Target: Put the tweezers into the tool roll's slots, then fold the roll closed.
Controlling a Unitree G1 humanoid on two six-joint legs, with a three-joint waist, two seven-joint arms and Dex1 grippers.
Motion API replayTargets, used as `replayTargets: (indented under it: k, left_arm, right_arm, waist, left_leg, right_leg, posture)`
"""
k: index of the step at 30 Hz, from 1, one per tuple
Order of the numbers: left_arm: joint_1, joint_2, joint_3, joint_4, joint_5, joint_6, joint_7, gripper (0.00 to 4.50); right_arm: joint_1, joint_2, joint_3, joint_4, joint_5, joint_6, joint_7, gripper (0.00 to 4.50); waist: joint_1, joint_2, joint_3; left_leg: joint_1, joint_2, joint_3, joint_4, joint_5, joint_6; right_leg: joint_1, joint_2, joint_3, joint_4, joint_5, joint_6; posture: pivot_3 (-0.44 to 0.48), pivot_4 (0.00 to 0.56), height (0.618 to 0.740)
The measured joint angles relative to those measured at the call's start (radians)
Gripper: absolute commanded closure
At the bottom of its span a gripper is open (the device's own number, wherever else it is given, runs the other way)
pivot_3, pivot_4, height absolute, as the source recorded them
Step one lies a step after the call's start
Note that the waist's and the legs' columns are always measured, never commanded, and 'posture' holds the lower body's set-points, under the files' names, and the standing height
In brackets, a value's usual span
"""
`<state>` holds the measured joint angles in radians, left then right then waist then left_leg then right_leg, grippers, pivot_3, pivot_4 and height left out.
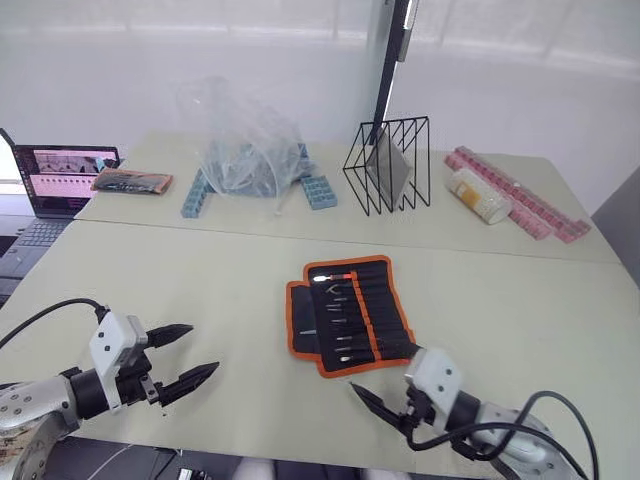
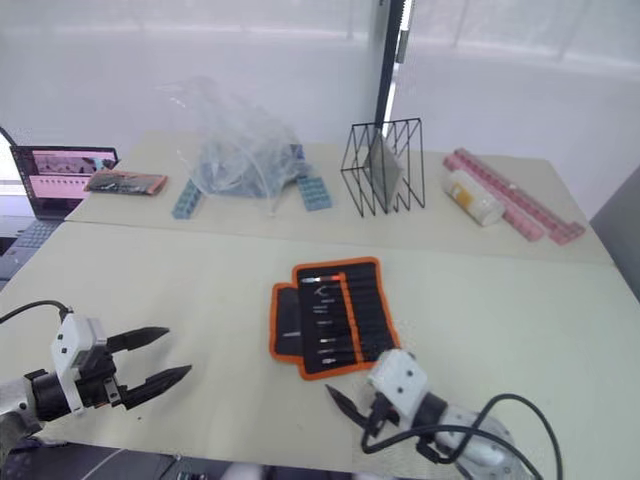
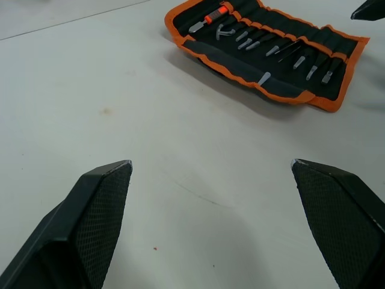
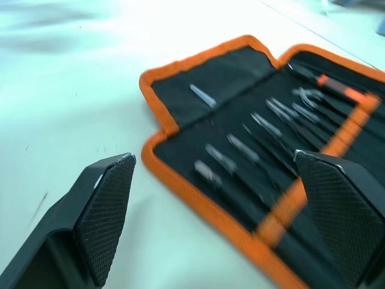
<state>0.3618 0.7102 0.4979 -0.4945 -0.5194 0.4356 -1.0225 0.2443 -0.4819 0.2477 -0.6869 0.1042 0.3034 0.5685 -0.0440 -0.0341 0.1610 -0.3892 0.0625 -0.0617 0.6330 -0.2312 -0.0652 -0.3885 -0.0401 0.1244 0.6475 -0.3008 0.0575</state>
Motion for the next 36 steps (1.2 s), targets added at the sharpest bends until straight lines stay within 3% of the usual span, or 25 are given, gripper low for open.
replayTargets:
  k: [7,15,19,28,29,36]
  left_arm:
    - [0.020,0.000,-0.011,-0.074,0.002,-0.002,0.048,0.00]
    - [0.010,-0.001,-0.050,-0.110,0.002,0.000,0.096,0.00]
    - [0.006,0.000,-0.061,-0.110,0.002,0.000,0.104,0.00]
    - [-0.012,0.005,-0.066,-0.103,0.000,0.000,0.107,0.00]
    - [-0.012,0.005,-0.068,-0.103,0.000,0.000,0.107,0.00]
    - [-0.012,0.010,-0.083,-0.103,0.000,0.004,0.108,0.00]
  right_arm:
    - [-0.147,0.096,0.208,0.129,-0.149,0.033,-0.060,0.02]
    - [-0.204,0.188,0.268,0.239,-0.305,0.021,-0.194,0.02]
    - [-0.204,0.194,0.277,0.260,-0.338,-0.012,-0.220,1.13]
    - [-0.192,0.193,0.291,0.287,-0.391,-0.061,-0.245,4.25]
    - [-0.192,0.193,0.289,0.287,-0.396,-0.061,-0.246,4.46]
    - [-0.182,0.189,0.265,0.287,-0.359,-0.078,-0.216,4.46]
  waist:
    - [0.001,0.000,0.000]
    - [0.000,0.000,0.000]
    - [0.000,0.000,0.000]
    - [0.000,0.000,0.000]
    - [0.000,0.000,0.000]
    - [-0.001,0.000,0.000]
  left_leg:
    - [0.000,0.000,0.000,0.000,0.000,0.000]
    - [0.000,0.000,0.000,0.000,0.000,0.000]
    - [0.001,0.000,0.000,0.001,0.000,0.000]
    - [0.000,0.000,0.000,0.002,0.000,-0.001]
    - [0.000,0.000,0.000,0.002,0.000,-0.001]
    - [0.000,0.000,0.000,0.002,0.000,0.000]
  right_leg:
    - [0.000,0.000,0.000,0.000,0.003,-0.005]
    - [0.000,0.000,0.000,0.001,0.003,-0.006]
    - [0.000,0.000,0.000,0.002,0.003,-0.005]
    - [0.000,0.000,0.000,0.002,0.004,-0.006]
    - [0.000,0.000,0.000,0.002,0.004,-0.006]
    - [0.000,0.000,0.000,0.003,0.004,-0.006]
  posture:
    - [0.000,0.150,0.720]
    - [0.000,0.150,0.720]
    - [0.000,0.150,0.720]
    - [0.000,0.150,0.720]
    - [0.000,0.150,0.720]
    - [0.000,0.150,0.720]
